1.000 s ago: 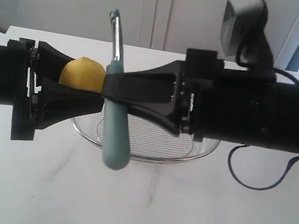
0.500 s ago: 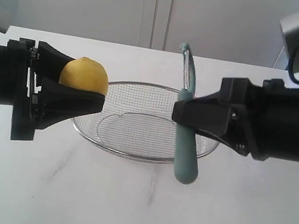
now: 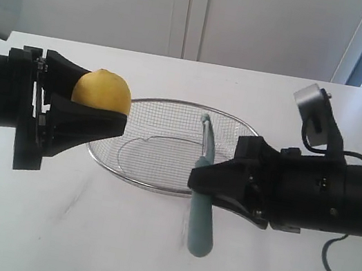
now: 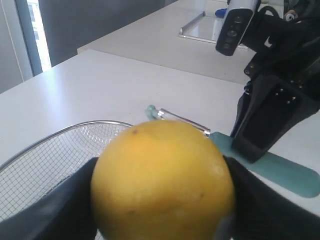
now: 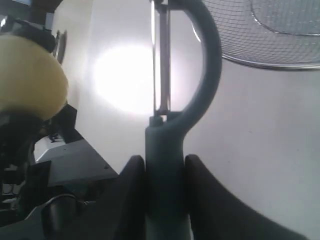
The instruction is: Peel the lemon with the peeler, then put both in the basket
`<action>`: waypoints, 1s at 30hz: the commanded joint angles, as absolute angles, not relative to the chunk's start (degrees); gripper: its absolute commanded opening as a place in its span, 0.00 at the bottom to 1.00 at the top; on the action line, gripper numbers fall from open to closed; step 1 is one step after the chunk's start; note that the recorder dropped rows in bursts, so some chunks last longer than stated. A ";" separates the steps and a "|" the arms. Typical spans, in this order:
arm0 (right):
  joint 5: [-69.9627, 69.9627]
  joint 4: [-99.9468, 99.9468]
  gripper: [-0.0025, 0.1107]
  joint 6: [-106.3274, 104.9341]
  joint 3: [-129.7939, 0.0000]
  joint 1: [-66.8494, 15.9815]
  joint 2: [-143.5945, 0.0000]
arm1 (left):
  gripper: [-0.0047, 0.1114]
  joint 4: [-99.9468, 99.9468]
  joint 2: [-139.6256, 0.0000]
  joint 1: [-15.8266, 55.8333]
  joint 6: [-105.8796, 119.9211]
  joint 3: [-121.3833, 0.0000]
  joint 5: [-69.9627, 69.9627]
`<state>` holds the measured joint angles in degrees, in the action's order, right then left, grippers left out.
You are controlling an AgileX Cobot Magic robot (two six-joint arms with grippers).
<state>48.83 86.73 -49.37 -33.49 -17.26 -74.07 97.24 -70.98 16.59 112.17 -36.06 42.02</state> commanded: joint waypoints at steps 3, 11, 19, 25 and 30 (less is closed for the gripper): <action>50.22 97.45 0.02 -57.35 -33.34 -22.67 -79.76 | 0.04 98.49 -70.63 16.68 121.36 -36.13 43.75; 51.26 99.95 0.02 -61.24 -33.99 -27.96 -82.43 | 0.04 98.49 -70.63 16.68 121.36 -36.13 43.75; 54.14 99.95 0.02 -61.24 -36.42 -28.19 -82.43 | 0.04 98.49 -70.63 16.68 121.36 -36.13 43.75; 54.86 99.95 0.02 -61.24 -38.41 -28.19 -82.43 | 0.04 98.49 -70.63 16.68 121.36 -36.13 43.75; 55.43 99.95 0.02 -61.24 -39.46 -28.19 -82.43 | 0.04 98.49 -70.63 16.68 121.36 -36.13 43.75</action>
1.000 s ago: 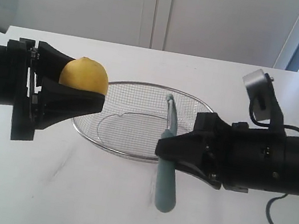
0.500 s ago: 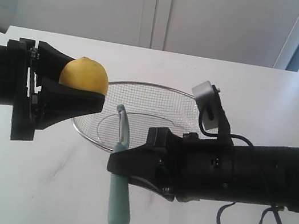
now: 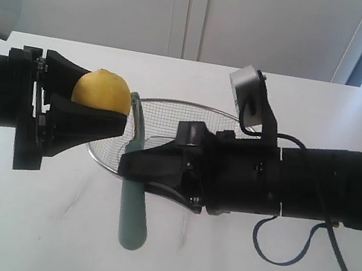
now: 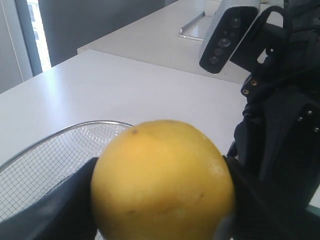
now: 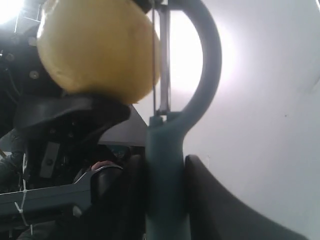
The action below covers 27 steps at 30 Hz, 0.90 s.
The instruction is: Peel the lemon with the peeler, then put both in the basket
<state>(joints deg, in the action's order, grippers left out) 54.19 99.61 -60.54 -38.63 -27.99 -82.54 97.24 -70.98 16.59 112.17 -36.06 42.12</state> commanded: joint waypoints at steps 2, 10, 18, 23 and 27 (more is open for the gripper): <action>55.43 99.95 0.02 -61.24 -39.46 -28.19 -82.43 | 0.04 98.49 -70.63 16.68 121.36 -36.13 43.75; 55.20 99.95 0.02 -61.24 -39.45 -27.99 -79.56 | 0.04 98.49 -70.63 16.68 121.36 -36.13 43.60; 55.20 99.95 0.02 -61.24 -39.45 -27.99 -73.86 | 0.04 98.49 -70.63 16.68 121.36 -36.13 43.60; 52.95 99.95 0.02 -61.83 -39.45 -27.94 -67.24 | 0.04 98.49 -70.63 16.68 121.36 -36.13 43.60; 42.59 94.29 0.02 -64.47 -39.45 -27.94 -63.98 | 0.04 98.49 -70.63 16.68 121.36 -36.13 43.60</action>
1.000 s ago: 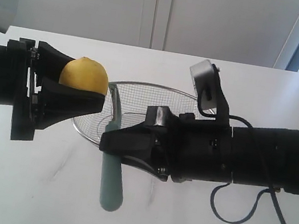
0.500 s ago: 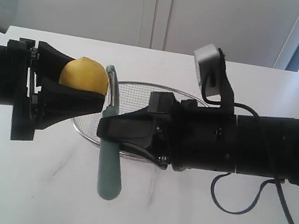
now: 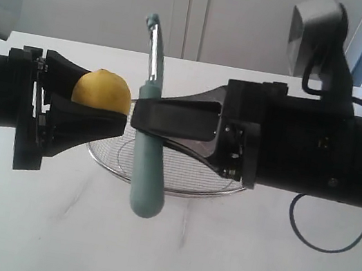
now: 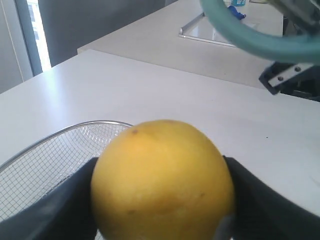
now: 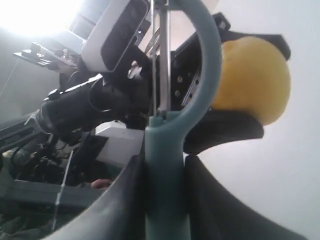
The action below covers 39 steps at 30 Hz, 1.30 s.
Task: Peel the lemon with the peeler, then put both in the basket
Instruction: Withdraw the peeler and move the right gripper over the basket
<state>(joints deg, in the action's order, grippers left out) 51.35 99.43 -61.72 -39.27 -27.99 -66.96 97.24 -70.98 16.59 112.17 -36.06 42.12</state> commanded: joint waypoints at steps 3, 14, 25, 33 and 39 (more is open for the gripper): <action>33.92 84.93 0.02 -64.47 -39.45 -27.94 -62.01 | 0.04 98.49 -70.63 16.68 121.36 -36.13 43.60; 16.37 74.29 0.02 -64.36 -39.22 -27.94 -61.15 | 0.04 98.49 -70.63 16.68 115.72 -36.13 43.64; 13.11 70.95 0.02 -63.74 -39.22 -27.94 -61.53 | 0.04 75.46 -66.19 16.68 88.66 -44.19 41.53; 8.37 64.82 0.02 -60.12 -39.76 -27.66 -64.66 | 0.04 45.04 -59.74 16.68 52.65 -48.05 31.64; 16.61 44.22 0.02 -41.58 -46.75 -23.25 -72.96 | 0.04 44.45 -58.80 16.68 50.32 -48.06 31.66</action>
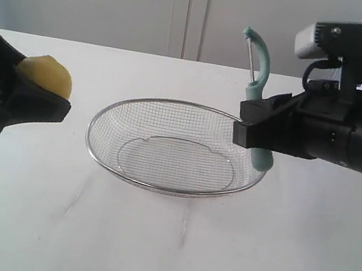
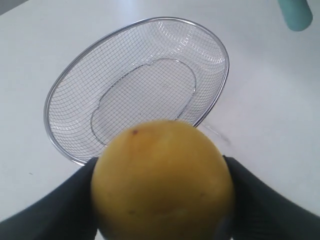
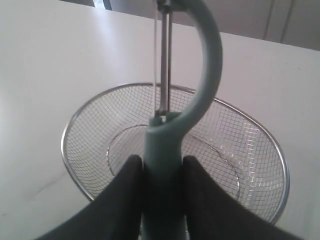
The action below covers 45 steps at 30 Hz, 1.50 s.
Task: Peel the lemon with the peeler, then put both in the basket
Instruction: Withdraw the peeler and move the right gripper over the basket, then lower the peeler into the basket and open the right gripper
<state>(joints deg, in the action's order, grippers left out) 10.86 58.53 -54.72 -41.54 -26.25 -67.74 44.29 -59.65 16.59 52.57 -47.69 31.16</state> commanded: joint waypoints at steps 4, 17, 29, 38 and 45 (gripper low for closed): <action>29.76 21.33 0.02 -21.35 -56.79 -21.68 -81.64 | 0.04 44.45 -58.80 16.68 49.68 -48.06 31.66; 34.16 13.83 0.02 -13.72 -70.03 -22.32 -97.83 | 0.04 32.57 -58.80 16.68 41.73 -48.06 30.88; 21.24 15.21 0.02 -16.85 -70.03 -25.65 -104.75 | 0.04 33.13 -58.80 16.68 41.73 -48.06 30.98; 20.99 15.21 0.02 -26.79 -70.03 -26.90 -108.69 | 0.04 34.16 -58.80 16.68 41.73 -48.06 30.98; 20.95 15.10 0.02 -28.53 -70.03 -26.90 -110.79 | 0.04 34.59 -58.80 16.68 41.84 -48.06 30.98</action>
